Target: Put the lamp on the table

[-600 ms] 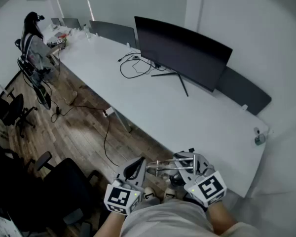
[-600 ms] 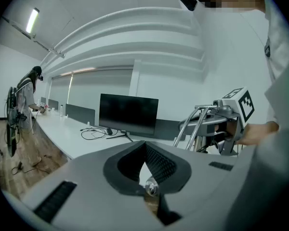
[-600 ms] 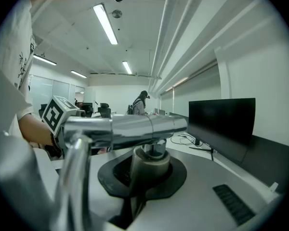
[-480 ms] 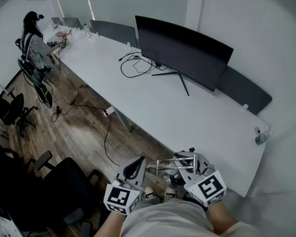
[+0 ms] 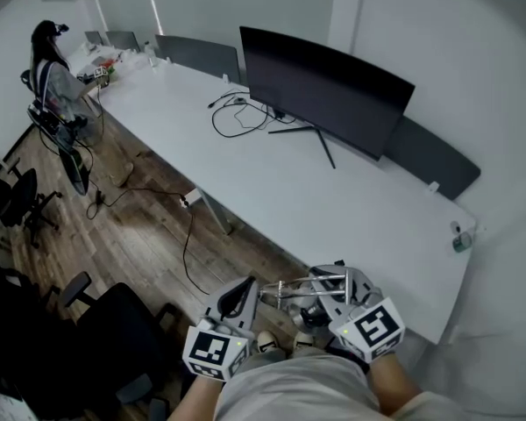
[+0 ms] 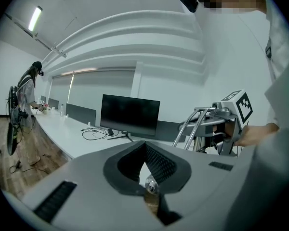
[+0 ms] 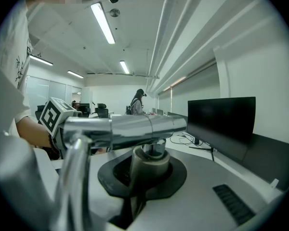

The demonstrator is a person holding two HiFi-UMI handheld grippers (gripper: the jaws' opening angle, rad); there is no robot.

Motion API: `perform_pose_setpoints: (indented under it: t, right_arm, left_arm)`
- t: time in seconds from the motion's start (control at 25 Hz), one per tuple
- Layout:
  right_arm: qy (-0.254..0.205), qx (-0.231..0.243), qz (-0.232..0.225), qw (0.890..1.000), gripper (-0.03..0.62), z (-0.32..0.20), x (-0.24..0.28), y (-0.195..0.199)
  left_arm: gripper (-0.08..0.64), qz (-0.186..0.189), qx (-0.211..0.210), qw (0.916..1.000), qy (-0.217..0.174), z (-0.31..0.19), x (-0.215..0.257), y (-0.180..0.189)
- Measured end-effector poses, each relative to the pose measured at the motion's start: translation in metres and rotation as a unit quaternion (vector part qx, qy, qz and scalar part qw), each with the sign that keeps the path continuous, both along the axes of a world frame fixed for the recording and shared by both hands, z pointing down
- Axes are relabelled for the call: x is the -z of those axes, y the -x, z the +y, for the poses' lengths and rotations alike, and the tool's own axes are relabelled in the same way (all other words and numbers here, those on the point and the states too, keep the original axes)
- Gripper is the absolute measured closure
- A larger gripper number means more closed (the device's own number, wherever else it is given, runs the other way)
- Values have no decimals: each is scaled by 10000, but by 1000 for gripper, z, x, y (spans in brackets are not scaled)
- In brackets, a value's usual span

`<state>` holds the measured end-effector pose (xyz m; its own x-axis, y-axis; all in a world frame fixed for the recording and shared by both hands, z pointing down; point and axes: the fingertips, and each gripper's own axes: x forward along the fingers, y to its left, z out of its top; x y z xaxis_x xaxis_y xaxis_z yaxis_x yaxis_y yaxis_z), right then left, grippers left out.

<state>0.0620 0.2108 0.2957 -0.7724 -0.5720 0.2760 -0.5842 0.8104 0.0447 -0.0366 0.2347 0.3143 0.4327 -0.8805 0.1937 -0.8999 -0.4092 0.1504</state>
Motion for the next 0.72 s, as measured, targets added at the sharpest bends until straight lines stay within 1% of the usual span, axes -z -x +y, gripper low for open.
perform_pose_setpoints:
  t: [0.36, 0.48, 0.72]
  right_arm:
    - [-72, -333, 41, 9994, 563, -8, 0, 10]
    - [-73, -331, 44, 9994, 563, -12, -1, 14]
    - [-144, -281, -5, 9995, 563, -27, 0, 26]
  left_arm:
    - [558, 30, -121, 9999, -51, 3, -2, 25]
    - [558, 18, -118, 9999, -3, 1, -3, 33]
    - [558, 18, -111, 9999, -47, -15, -2, 45]
